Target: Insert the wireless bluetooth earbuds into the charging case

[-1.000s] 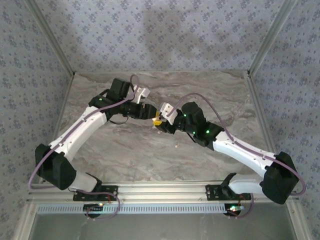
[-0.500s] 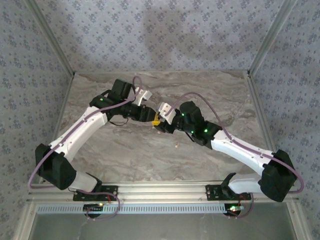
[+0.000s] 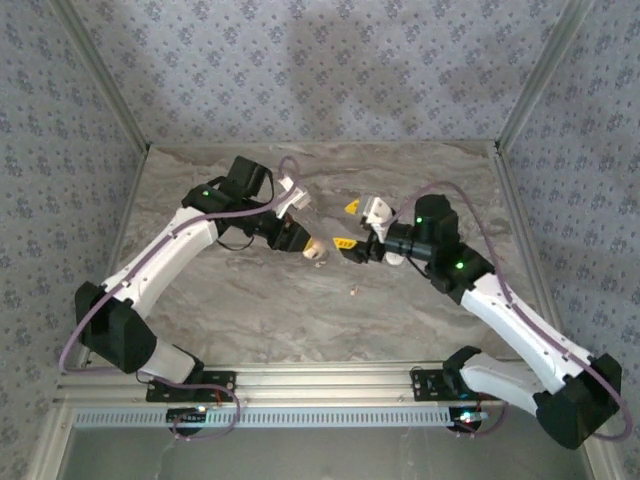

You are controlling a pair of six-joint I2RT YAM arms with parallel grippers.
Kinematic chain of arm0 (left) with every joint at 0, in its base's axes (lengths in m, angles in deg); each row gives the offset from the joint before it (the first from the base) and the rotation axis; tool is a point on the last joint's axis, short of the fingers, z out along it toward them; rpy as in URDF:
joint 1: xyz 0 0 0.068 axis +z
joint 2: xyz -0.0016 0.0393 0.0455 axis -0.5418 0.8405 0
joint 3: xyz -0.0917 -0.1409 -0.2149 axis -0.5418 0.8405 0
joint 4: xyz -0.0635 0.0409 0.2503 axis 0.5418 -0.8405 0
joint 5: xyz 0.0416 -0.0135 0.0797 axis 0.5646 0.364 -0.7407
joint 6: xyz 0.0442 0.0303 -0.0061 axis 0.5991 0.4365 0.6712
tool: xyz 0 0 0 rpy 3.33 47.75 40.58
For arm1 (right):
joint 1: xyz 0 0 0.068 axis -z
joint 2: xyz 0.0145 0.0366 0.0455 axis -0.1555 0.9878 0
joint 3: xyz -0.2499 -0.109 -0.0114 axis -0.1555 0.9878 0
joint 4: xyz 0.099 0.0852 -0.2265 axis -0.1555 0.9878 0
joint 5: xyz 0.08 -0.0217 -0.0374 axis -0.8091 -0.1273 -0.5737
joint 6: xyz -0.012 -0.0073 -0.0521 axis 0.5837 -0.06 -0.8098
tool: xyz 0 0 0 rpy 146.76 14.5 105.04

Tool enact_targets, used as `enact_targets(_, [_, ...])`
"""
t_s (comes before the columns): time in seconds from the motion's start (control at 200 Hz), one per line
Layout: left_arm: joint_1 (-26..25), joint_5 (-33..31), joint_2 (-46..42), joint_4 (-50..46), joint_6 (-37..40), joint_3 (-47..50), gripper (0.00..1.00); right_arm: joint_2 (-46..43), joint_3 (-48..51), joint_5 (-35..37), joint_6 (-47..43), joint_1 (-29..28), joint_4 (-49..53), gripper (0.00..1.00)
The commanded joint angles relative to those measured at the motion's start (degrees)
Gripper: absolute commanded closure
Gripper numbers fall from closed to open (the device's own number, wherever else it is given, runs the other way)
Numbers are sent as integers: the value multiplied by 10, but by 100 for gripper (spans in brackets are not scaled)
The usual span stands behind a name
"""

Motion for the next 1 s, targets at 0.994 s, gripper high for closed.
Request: enact_targets(0.994, [50,-193,-22,79,-191,165,51,362,-211,291,479,-40,469,26])
